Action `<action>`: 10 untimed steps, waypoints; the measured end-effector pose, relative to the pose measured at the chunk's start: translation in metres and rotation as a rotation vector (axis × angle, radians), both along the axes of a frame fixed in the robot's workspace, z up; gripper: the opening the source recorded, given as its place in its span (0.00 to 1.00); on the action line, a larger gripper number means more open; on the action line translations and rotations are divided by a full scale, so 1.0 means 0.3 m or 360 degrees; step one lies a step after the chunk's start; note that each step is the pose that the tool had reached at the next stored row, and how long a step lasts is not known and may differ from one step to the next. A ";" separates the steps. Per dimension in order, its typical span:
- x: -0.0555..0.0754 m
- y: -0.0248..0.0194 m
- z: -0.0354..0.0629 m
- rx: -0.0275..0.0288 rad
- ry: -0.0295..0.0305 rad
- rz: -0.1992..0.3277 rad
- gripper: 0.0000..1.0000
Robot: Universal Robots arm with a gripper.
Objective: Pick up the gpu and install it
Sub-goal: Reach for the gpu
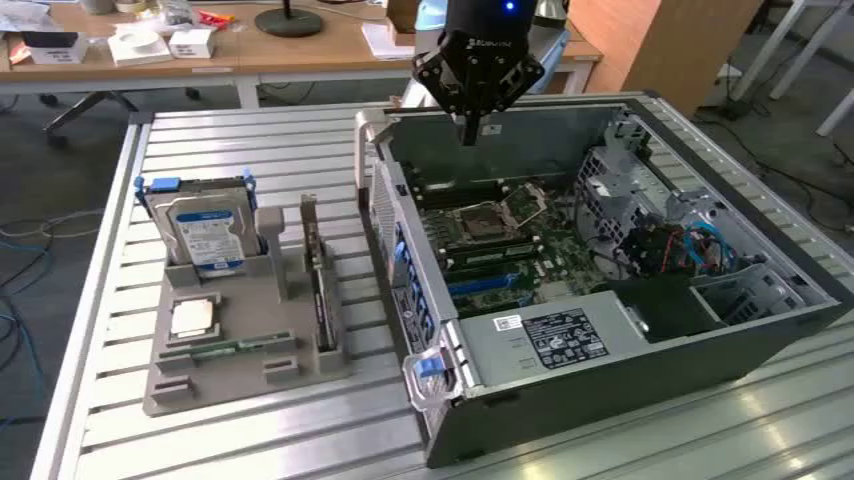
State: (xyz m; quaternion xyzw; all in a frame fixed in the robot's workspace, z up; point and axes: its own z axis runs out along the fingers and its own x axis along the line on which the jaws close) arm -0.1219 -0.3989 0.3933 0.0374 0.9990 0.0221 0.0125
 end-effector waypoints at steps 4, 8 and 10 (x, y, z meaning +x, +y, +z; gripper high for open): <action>0.000 0.000 0.000 0.00000 0.00000 0.0000 0.10; 0.000 0.000 0.000 0.00000 -0.00001 0.0000 0.10; 0.000 0.000 0.000 0.00000 0.00000 0.0000 0.10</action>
